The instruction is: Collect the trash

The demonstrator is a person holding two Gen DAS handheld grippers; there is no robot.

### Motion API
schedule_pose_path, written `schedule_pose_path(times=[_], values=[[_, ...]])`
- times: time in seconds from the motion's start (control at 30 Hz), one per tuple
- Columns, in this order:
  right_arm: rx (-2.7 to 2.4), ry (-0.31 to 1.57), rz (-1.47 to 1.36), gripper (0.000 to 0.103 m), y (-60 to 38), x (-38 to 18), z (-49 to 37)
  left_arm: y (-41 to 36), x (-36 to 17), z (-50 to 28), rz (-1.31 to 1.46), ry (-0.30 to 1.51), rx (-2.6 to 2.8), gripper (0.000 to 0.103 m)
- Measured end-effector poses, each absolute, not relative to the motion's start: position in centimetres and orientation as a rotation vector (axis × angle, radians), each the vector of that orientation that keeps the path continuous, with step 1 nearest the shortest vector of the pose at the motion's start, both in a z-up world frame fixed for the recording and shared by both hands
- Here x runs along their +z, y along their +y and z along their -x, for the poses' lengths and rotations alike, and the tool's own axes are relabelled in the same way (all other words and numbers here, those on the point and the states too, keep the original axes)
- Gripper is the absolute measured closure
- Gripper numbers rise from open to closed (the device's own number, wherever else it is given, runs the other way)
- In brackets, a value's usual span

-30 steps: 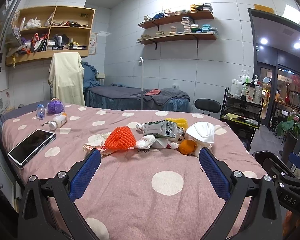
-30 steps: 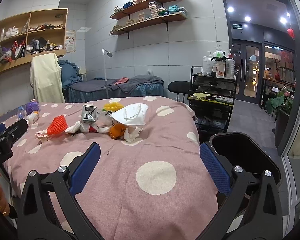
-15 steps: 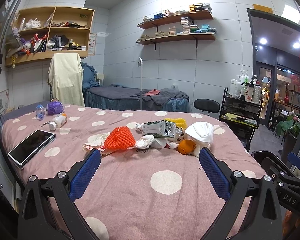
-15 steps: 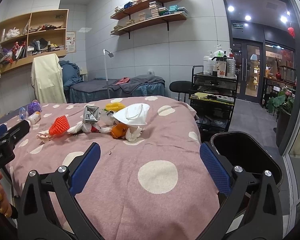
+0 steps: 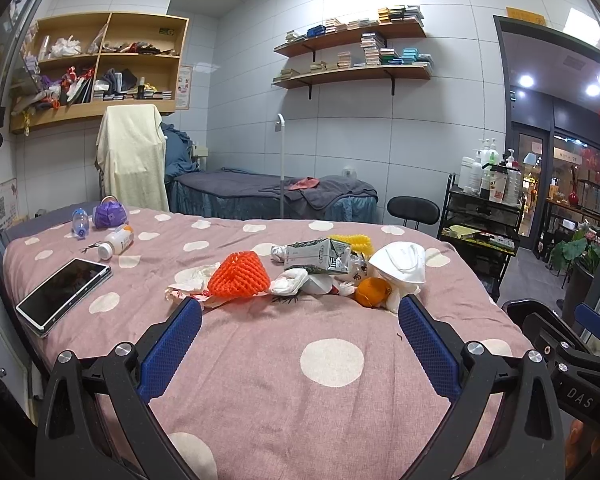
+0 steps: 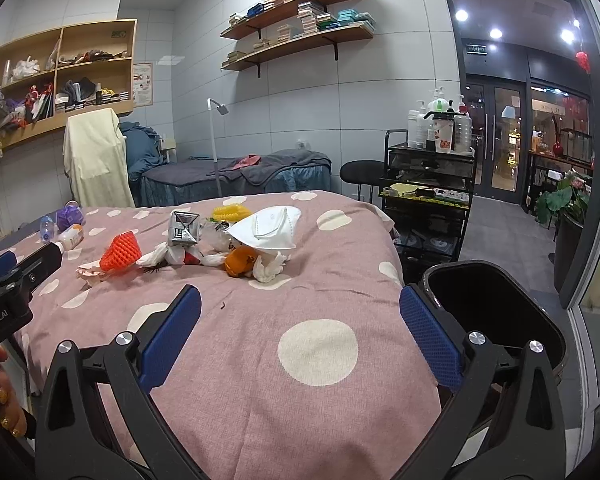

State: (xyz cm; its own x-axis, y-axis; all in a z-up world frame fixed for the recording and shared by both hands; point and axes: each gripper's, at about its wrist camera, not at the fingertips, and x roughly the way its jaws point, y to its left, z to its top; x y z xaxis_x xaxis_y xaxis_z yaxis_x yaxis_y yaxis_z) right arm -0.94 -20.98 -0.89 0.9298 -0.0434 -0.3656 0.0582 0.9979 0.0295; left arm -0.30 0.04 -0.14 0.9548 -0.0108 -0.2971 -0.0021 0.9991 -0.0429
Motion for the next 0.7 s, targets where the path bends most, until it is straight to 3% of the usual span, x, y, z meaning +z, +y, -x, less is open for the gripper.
schedule_pose_path(times=[0.7], values=[[-0.051,0.381,-0.036,0.005,-20.8,-1.08,0.74,0.16,-0.79,0.28,0.046,0.323,-0.008,0.006]])
